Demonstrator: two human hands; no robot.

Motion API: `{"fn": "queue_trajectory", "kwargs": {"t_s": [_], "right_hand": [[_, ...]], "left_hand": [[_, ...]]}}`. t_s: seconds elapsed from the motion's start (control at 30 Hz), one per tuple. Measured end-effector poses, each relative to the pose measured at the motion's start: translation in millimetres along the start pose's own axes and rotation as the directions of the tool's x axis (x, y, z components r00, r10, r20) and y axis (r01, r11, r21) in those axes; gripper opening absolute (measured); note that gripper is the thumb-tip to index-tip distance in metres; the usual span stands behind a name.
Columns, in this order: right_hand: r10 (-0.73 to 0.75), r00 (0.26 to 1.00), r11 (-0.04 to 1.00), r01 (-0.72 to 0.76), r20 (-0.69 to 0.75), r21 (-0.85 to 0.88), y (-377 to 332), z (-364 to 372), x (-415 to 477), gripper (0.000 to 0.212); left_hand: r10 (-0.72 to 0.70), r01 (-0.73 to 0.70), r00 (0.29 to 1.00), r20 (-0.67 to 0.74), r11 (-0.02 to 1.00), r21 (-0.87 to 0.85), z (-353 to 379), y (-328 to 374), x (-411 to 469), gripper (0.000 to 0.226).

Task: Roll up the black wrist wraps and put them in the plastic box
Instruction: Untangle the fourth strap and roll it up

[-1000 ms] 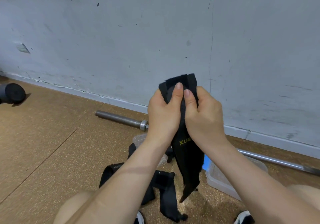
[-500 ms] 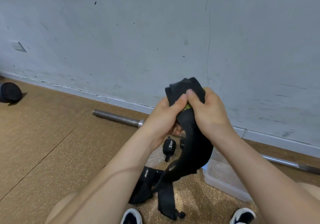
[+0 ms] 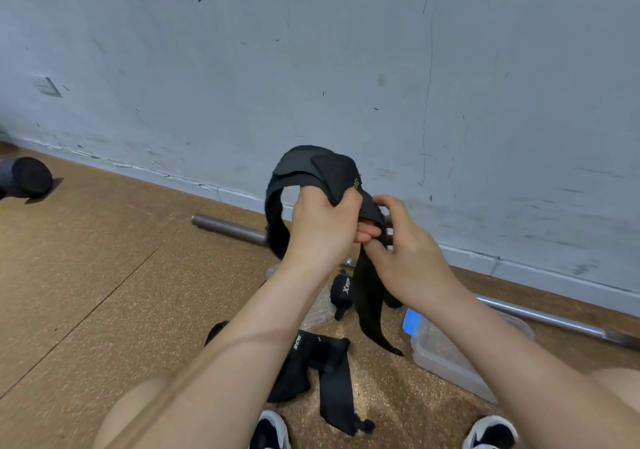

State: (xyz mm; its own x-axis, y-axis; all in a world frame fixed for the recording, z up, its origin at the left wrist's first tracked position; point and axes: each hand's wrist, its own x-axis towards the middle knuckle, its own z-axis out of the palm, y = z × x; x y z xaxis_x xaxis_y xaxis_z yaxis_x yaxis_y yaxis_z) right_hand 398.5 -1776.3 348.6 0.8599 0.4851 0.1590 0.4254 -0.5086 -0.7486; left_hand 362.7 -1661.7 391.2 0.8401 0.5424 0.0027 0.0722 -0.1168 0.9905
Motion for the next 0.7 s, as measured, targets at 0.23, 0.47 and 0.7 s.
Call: {"fn": "queue_trajectory", "kwargs": {"t_s": [0.23, 0.47, 0.7], "right_hand": [[0.268, 0.917, 0.886, -0.355, 0.295, 0.299, 5, -9, 4, 0.012], [0.163, 0.883, 0.512, -0.457, 0.44, 0.727, -4, -35, 10, 0.024], [0.098, 0.885, 0.336, -0.46, 0.456, 0.822, -10, -34, 14, 0.036]], "left_hand": [[0.002, -0.001, 0.999, 0.042, 0.999, -0.032, -13, 9, 7, 0.006], [0.049, -0.202, 0.969, 0.243, 0.725, 0.659, -40, -4, 29, 0.067], [-0.321, 0.194, 0.895, 0.311, 0.906, 0.377, -39, 2, 6, 0.059]]}}
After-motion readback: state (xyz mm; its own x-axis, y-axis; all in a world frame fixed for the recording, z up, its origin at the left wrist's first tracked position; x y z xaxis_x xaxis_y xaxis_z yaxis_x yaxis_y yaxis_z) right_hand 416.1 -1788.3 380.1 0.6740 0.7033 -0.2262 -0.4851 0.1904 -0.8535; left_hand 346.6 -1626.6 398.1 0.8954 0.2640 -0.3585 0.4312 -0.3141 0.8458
